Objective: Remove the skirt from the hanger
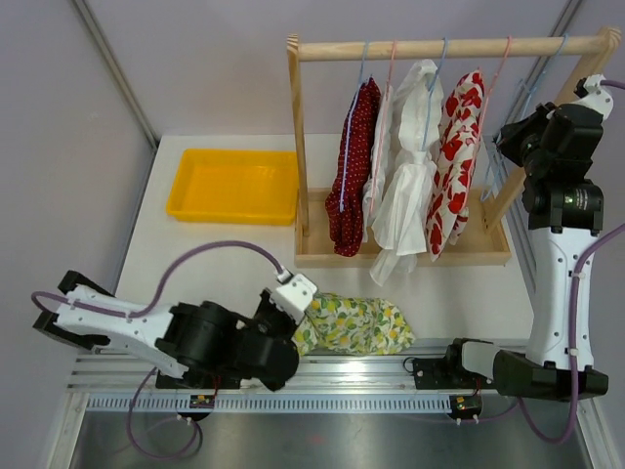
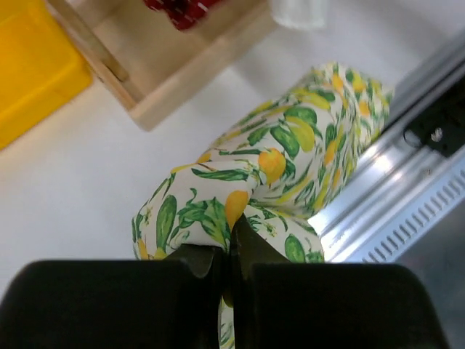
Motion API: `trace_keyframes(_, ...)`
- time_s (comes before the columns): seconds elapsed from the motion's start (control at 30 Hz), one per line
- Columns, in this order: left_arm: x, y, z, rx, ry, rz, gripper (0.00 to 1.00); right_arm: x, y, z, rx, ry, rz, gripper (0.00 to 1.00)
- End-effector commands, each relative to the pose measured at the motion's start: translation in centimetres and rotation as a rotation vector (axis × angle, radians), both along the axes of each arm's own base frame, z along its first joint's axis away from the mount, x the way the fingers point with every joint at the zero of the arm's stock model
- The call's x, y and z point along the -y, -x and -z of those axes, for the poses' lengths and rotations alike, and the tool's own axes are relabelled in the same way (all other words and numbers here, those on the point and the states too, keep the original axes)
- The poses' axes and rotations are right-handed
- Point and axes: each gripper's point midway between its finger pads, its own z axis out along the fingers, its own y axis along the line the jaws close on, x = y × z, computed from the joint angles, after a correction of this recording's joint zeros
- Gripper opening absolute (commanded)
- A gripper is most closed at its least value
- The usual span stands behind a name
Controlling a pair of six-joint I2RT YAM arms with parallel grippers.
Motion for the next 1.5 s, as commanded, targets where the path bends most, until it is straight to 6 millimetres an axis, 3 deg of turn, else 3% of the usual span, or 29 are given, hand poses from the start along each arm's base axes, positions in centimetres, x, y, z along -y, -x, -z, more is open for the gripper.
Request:
trace_keyframes(0.0,-1.9,-4.4,-6.7,0.099,0.133,-0.082,0.0,0.1,1.4,-0.1,0.039,0.006,0.014,0.0)
trace_keyframes(0.1,-4.1,-7.9,-9.6,0.156,0.141,-0.163,0.0,0.1,2.5,1.0,0.02,0.007,0.015,0.0)
trace_keyframes(0.13,-5.6,-9.7,-11.8,0.172,0.197,-0.233,0.0,0.1,2.7,1.2,0.013,0.009,0.016,0.0)
trace_keyframes(0.17,-6.3,-10.4,-13.0,0.208,0.182,-0.226,0.0,0.1,3.1,1.0,0.014,0.012,0.019,0.06)
trace_keyframes(0.23,-8.4,-12.7,-17.0,0.266,0.274,-0.305,0.0,0.3,3.7,1.2,0.0,0.018,0.031,0.29)
trace_keyframes(0.27,-8.6,-13.3,-18.2,0.302,0.254,-0.276,0.0,0.2,4.2,1.0,0.008,0.021,0.032,0.63)
trace_keyframes(0.3,-8.8,-14.1,-19.3,0.324,0.264,-0.285,0.0,0.4,4.6,1.1,0.002,0.022,0.043,0.87)
trace_keyframes(0.33,-10.5,-15.7,-22.1,0.367,0.325,-0.359,0.0,0.4,4.9,0.9,0.008,0.022,0.045,0.98)
trace_keyframes(0.4,-9.0,-17.7,-23.5,0.376,0.314,-0.327,0.0,0.4,5.7,0.8,0.016,0.02,0.052,0.99)
trace_keyframes(0.43,-10.2,-19.5,-24.3,0.394,0.317,-0.39,0.0,0.3,5.9,0.9,0.015,0.018,0.051,0.99)
trace_keyframes(0.57,-10.8,-26.2,-27.4,0.466,0.275,-0.457,0.0,-0.1,8.4,0.4,0.027,0.017,0.043,0.99)
trace_keyframes(0.6,-11.3,-27.6,-27.6,0.469,0.268,-0.48,0.0,-0.1,9.1,0.6,0.019,0.019,0.046,0.99)
trace_keyframes(0.63,-13.6,-29.8,-27.6,0.475,0.252,-0.551,0.0,-0.1,9.7,0.9,0.015,0.018,0.046,1.0)
trace_keyframes(0.7,-13.7,-33.0,-27.9,0.439,0.302,-0.534,0.0,-0.6,11.7,0.8,0.034,0.016,0.036,0.99)
trace_keyframes(0.73,-15.5,-34.6,-27.9,0.439,0.322,-0.583,0.0,-0.7,12.3,1.2,0.033,0.014,0.03,0.99)
trace_keyframes(0.8,-16.0,-37.3,-27.5,0.444,0.35,-0.602,0.0,-1.3,14.1,1.1,0.052,0.01,0.011,0.99)
trace_keyframes(0.83,-16.8,-39.8,-25.6,0.422,0.318,-0.651,0.0,-1.6,14.7,1.3,0.053,0.008,0.0,0.99)
trace_keyframes(0.97,-19.6,-45.6,-18.7,0.372,0.259,-0.828,0.0,-2.7,17.6,0.7,0.097,0.005,-0.045,0.99)
trace_keyframes(1.0,-20.1,-46.7,-15.6,0.341,0.254,-0.849,0.0,-2.7,18.1,0.4,0.108,0.005,-0.043,0.99)
trace_keyframes(1.03,-20.6,-47.0,-14.2,0.331,0.254,-0.885,0.0,-2.7,18.7,-0.2,0.129,0.006,-0.035,1.0)
trace_keyframes(1.07,-20.8,-47.3,-12.8,0.308,0.249,-0.898,0.2,-2.7,19.2,-0.6,0.144,0.013,-0.035,0.99)
trace_keyframes(1.1,-21.0,-47.3,-10.9,0.266,0.238,-0.916,0.53,-2.7,19.4,-1.0,0.154,0.017,-0.035,0.99)
trace_keyframes(1.13,-21.1,-47.3,-8.8,0.206,0.252,-0.93,0.98,-2.8,19.5,-2.0,0.174,0.028,-0.042,1.0)
trace_keyframes(1.2,-21.1,-46.2,-7.1,0.135,0.251,-0.93,0.99,-3.5,19.2,-3.1,0.189,0.03,-0.089,0.99)
trace_keyframes(1.23,-21.1,-45.2,-4.8,0.089,0.236,-0.941,0.99,-4.1,18.6,-4.1,0.199,0.027,-0.125,0.99)
trace_keyframes(1.3,-21.2,-42.6,-7.4,0.144,0.303,-0.924,0.99,-5.9,17.7,-5.5,0.228,0.018,-0.235,0.99)
trace_keyframes(1.33,-21.1,-41.1,-5.9,0.115,0.298,-0.906,0.99,-6.4,15.7,-5.2,0.19,0.006,-0.273,0.99)
trace_keyframes(1.37,-21.2,-39.2,-8.5,0.165,0.343,-0.885,0.99,-7.3,14.8,-5.2,0.18,-0.006,-0.332,0.99)
trace_keyframes(1.47,-21.0,-35.7,-8.4,0.148,0.352,-0.844,0.99,-7.8,11.0,-4.4,0.123,-0.03,-0.386,0.97)
